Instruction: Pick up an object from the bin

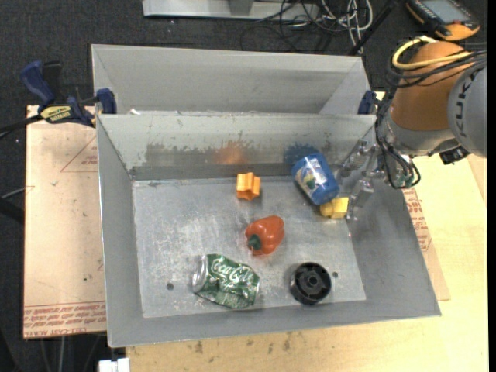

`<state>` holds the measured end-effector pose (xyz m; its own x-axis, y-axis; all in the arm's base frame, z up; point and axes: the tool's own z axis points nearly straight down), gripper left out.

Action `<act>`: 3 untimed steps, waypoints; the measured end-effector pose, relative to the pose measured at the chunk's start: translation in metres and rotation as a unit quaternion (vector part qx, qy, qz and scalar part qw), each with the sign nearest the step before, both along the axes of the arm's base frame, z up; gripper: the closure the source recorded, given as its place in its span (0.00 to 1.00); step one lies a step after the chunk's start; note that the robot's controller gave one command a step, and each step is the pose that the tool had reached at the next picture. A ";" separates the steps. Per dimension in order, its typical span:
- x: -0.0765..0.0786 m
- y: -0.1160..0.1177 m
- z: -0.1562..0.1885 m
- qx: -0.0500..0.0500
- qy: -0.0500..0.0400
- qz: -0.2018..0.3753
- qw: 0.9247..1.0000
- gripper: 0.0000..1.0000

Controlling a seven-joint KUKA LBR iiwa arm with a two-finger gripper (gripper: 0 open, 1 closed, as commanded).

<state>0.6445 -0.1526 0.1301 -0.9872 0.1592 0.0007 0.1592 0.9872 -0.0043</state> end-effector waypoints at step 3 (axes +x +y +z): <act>-0.011 0.017 -0.056 0.004 -0.006 -0.118 0.993 1.00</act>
Offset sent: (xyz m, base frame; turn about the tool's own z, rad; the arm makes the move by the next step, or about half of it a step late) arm -0.0148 0.0141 -0.0601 0.2408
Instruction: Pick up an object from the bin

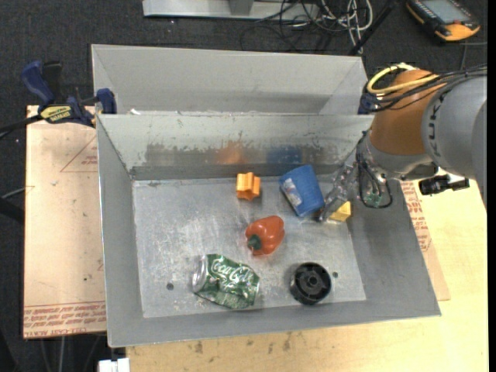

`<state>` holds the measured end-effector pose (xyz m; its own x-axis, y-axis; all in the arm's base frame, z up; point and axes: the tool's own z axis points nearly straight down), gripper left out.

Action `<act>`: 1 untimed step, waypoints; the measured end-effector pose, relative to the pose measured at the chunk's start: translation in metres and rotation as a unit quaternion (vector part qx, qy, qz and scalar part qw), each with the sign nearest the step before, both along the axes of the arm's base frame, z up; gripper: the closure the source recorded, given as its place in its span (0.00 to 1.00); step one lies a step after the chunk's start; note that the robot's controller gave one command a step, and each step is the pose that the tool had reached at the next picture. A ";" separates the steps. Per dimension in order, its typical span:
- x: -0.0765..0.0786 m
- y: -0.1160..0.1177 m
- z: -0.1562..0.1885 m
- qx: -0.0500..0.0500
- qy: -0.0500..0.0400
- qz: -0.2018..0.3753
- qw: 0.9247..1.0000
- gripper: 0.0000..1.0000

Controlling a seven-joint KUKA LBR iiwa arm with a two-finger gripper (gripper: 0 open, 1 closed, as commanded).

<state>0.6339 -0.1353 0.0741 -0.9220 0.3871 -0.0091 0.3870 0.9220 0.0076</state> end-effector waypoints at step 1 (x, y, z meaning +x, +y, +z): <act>-0.001 0.000 0.003 0.000 0.002 0.000 1.000 1.00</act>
Offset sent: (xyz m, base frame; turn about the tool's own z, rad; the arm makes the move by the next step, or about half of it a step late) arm 0.0001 0.0000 0.0103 0.0000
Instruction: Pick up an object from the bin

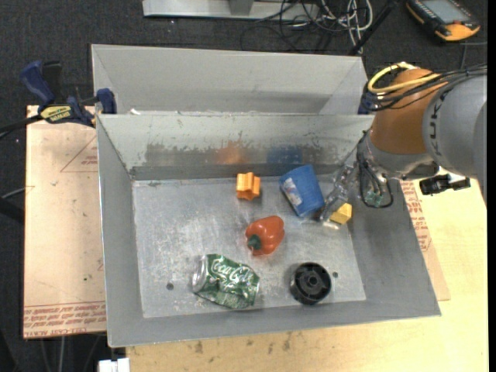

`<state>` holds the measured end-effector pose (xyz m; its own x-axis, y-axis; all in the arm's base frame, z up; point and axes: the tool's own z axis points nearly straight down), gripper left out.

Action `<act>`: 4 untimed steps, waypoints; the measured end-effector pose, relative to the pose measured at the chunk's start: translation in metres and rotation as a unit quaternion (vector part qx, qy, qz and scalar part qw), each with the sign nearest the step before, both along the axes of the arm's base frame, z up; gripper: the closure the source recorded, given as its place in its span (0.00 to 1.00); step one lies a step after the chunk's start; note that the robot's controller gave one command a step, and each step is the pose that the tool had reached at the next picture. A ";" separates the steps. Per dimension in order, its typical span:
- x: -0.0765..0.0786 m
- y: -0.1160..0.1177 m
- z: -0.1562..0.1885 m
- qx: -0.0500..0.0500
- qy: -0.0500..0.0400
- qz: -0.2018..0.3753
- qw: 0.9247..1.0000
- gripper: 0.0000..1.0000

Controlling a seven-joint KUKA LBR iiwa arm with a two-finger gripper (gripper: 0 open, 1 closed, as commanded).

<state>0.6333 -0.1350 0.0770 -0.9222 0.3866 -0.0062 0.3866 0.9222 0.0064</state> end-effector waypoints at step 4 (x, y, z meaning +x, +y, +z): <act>-0.001 -0.001 0.054 -0.001 0.003 0.000 1.000 1.00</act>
Offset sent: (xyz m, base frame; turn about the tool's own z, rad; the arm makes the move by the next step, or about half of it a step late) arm 0.0000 0.0001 0.0847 0.0000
